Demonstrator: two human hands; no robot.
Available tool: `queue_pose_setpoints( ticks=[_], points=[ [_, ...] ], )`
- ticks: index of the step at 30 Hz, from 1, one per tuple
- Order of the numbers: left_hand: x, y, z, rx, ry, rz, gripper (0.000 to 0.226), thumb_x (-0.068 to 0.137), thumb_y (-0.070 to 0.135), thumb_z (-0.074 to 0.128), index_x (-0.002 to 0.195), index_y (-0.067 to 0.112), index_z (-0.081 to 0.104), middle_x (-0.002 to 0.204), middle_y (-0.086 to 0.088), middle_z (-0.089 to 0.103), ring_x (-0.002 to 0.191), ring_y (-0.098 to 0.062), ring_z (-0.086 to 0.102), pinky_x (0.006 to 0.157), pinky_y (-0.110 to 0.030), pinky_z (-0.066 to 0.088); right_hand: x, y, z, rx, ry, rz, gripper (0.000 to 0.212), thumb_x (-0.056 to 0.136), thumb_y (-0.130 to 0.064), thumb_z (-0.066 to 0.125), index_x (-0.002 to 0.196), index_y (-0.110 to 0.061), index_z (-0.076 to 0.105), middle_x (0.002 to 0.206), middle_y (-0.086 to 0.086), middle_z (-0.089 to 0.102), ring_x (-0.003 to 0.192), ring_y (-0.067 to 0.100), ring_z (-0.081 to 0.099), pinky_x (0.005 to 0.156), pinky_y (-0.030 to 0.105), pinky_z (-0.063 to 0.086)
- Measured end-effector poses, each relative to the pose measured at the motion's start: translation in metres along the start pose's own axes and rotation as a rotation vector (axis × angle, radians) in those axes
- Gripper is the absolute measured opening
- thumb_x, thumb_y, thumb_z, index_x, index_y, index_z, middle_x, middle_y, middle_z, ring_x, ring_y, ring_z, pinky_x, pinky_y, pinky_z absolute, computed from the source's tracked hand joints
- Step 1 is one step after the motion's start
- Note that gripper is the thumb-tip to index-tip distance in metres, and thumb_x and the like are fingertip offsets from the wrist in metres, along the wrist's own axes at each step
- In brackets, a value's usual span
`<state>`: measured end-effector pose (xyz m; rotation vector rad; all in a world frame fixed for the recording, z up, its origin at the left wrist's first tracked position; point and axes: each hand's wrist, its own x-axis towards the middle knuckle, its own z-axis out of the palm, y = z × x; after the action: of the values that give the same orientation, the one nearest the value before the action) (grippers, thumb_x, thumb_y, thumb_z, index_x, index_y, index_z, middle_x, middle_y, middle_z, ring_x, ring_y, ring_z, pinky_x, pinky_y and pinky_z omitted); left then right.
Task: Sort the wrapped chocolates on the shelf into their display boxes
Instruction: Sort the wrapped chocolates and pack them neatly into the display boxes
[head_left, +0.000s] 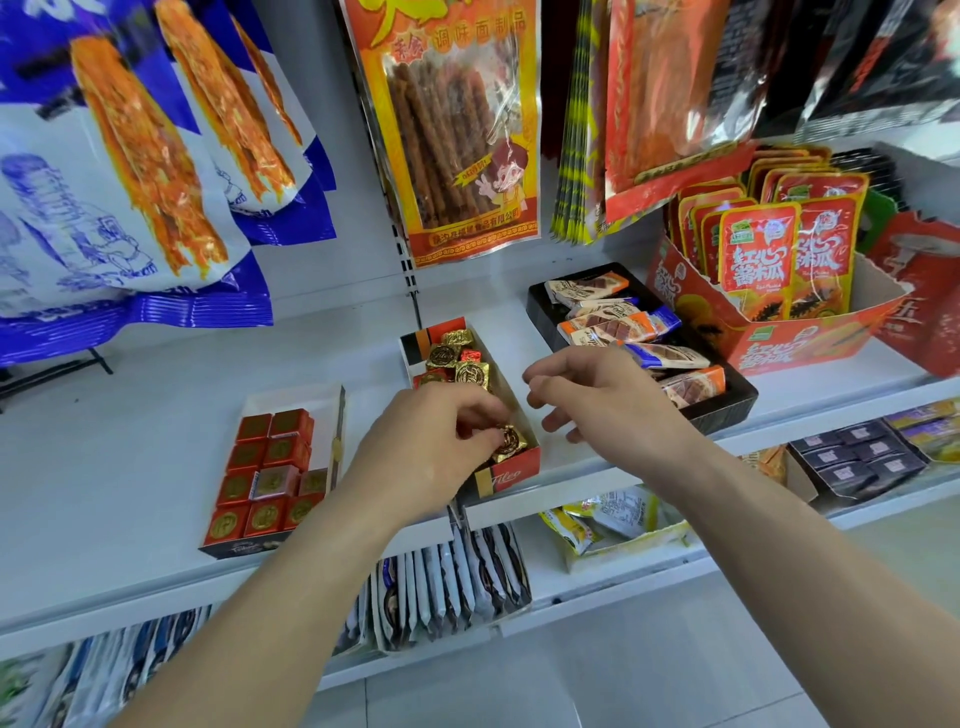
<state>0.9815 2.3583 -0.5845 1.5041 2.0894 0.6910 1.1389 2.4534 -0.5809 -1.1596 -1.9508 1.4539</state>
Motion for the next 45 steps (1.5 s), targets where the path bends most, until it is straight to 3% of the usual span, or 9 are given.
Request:
queue_pose_setpoints(
  ticks=[8,12,14,18,24,28,34,39,45],
  points=[
    [0.0,0.0,-0.005,-0.116,-0.017,0.028,0.018,0.091,0.023,0.067,0.097,0.041,0.067,0.093,0.02,0.071,0.087,0.006,0.062,0.071,-0.011,0.043,0.001,-0.001,0.005,-0.053,-0.011,-0.026,0.014,0.095,-0.02,0.057,0.101,-0.022,0.069,0.093,0.003,0.072,0.067,0.005,0.068,0.069,0.031,0.054],
    [0.001,-0.013,-0.028,-0.036,0.295,-0.012,0.014,0.092,0.027,0.065,0.1,0.038,0.069,0.093,0.022,0.066,0.063,0.001,0.049,0.064,-0.016,0.041,0.003,0.002,0.008,-0.101,0.031,-0.08,0.014,0.095,-0.018,0.058,0.097,-0.027,0.069,0.085,-0.006,0.067,0.067,0.009,0.066,0.065,0.028,0.052],
    [0.009,-0.02,-0.028,0.003,0.354,-0.039,0.014,0.093,0.03,0.065,0.105,0.035,0.07,0.094,0.019,0.064,0.066,0.001,0.047,0.071,-0.024,0.047,0.004,0.003,0.012,-0.138,0.033,-0.102,0.012,0.096,-0.022,0.059,0.095,-0.029,0.069,0.084,-0.008,0.064,0.069,0.01,0.065,0.063,0.022,0.05],
    [0.022,-0.022,-0.011,0.059,0.244,-0.081,0.032,0.087,0.048,0.067,0.116,0.037,0.066,0.093,0.014,0.054,0.094,-0.011,0.054,0.079,-0.033,0.046,0.007,0.006,0.019,-0.181,0.023,-0.109,0.013,0.097,-0.022,0.057,0.102,-0.027,0.067,0.084,-0.006,0.063,0.066,0.008,0.062,0.049,0.013,0.043],
    [0.027,-0.014,-0.004,0.14,0.288,-0.074,0.02,0.081,0.046,0.075,0.097,0.041,0.064,0.111,0.014,0.056,0.11,-0.012,0.046,0.077,-0.028,0.034,0.014,0.012,0.02,-0.158,0.06,-0.103,0.011,0.095,-0.021,0.058,0.1,-0.029,0.064,0.077,-0.008,0.063,0.056,-0.002,0.057,0.049,0.011,0.04],
    [0.025,-0.013,-0.002,0.1,0.291,-0.088,0.02,0.084,0.042,0.073,0.099,0.042,0.061,0.108,0.011,0.058,0.103,-0.011,0.05,0.069,-0.024,0.035,0.02,0.012,0.023,-0.137,0.047,-0.115,0.018,0.095,-0.024,0.06,0.112,-0.031,0.062,0.078,-0.007,0.062,0.061,0.002,0.061,0.056,0.02,0.046],
    [0.027,-0.012,-0.001,0.112,0.255,0.005,0.042,0.078,0.04,0.078,0.115,0.041,0.058,0.101,0.023,0.062,0.105,-0.007,0.05,0.081,-0.028,0.042,0.025,0.011,0.028,-0.195,0.047,-0.127,0.022,0.098,-0.023,0.057,0.118,-0.029,0.063,0.08,-0.006,0.062,0.059,-0.004,0.057,0.049,0.01,0.039],
    [0.018,-0.013,-0.011,0.004,0.336,0.146,0.036,0.076,0.035,0.081,0.107,0.041,0.063,0.097,0.024,0.064,0.092,-0.002,0.055,0.078,-0.022,0.046,0.023,0.007,0.027,-0.182,0.054,-0.185,0.03,0.096,-0.04,0.057,0.125,-0.033,0.062,0.105,-0.004,0.057,0.082,0.014,0.065,0.073,0.032,0.055],
    [0.01,-0.02,-0.028,-0.099,0.284,0.138,0.035,0.084,0.031,0.075,0.115,0.04,0.063,0.106,0.024,0.064,0.101,0.003,0.055,0.079,-0.016,0.039,0.023,0.0,0.018,-0.085,0.096,-0.213,0.017,0.09,-0.026,0.07,0.107,-0.029,0.066,0.091,-0.009,0.063,0.065,0.009,0.064,0.062,0.026,0.052]
  ],
)
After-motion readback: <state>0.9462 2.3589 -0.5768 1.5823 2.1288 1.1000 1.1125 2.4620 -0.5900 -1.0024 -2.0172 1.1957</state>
